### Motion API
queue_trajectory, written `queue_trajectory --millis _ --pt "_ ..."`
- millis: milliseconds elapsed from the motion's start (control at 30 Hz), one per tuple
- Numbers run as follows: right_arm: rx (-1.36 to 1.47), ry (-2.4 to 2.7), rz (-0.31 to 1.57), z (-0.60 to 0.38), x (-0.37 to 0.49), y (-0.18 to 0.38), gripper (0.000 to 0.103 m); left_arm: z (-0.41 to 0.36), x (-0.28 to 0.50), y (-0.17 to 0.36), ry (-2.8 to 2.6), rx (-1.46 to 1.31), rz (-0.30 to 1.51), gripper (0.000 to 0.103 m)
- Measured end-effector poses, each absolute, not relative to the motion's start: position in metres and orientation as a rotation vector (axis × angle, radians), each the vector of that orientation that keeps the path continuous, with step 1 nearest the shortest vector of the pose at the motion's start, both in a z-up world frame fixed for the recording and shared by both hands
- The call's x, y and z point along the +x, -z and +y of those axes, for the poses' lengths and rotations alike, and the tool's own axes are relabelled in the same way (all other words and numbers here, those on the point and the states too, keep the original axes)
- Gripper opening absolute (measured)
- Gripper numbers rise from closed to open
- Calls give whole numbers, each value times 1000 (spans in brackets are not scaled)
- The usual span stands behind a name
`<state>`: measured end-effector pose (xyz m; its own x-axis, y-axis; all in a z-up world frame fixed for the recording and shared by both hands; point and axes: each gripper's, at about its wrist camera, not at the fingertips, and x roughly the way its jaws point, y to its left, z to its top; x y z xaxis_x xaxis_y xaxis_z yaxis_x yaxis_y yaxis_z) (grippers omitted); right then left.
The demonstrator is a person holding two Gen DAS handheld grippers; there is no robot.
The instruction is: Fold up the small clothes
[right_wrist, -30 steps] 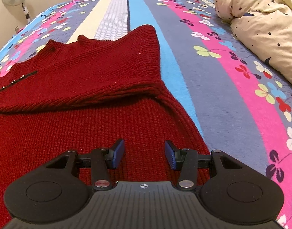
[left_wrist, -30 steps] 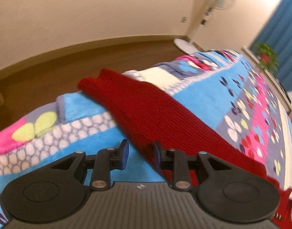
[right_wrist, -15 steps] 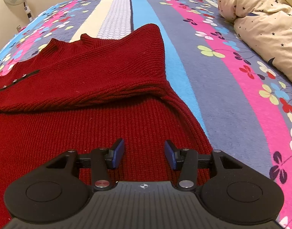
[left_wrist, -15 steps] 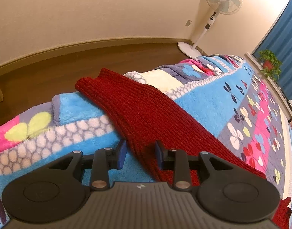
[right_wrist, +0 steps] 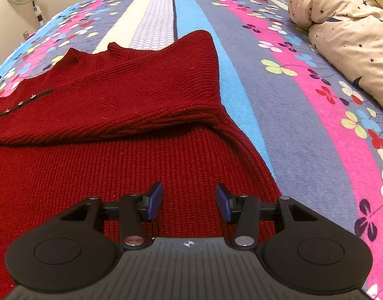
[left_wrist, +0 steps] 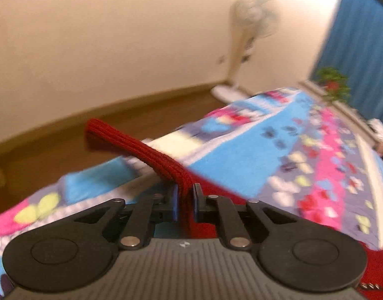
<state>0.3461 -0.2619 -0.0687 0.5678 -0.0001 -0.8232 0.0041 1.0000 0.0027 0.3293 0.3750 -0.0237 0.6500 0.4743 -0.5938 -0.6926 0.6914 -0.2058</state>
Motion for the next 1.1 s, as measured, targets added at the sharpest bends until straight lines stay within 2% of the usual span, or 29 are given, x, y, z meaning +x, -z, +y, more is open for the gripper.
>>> queue_trajectory --millis 133,300,333,367,467,633,700,733,767,900,1000,1100 --pt "-13 -11 963 -256 346 69 49 295 335 -2 -467 -318 454 10" --pt "-22 -19 954 -253 345 68 49 161 334 -8 -71 -240 400 11" --pt "-20 -24 950 -252 345 68 49 129 335 -2 52 -206 417 12" --pt "-18 -31 945 -252 345 68 49 100 338 6 161 -163 465 19" --pt "3 -63 920 -249 343 64 49 52 331 20 256 -56 529 19" --pt "49 -138 848 -245 341 53 48 67 312 -1 239 23 601 19" --pt "104 -169 827 -245 343 51 34 81 298 -11 180 57 642 20" --pt "140 -183 817 -246 346 51 23 90 289 -14 153 59 665 20" --pt "172 -194 812 -246 348 51 22 98 282 -15 131 50 681 21" --pt "313 -270 803 -242 358 56 24 128 242 2 42 -8 697 26" --pt "389 -283 811 -236 368 65 39 140 239 11 -39 3 750 26" --pt "400 -247 848 -228 378 77 42 151 251 9 -47 -46 718 26"
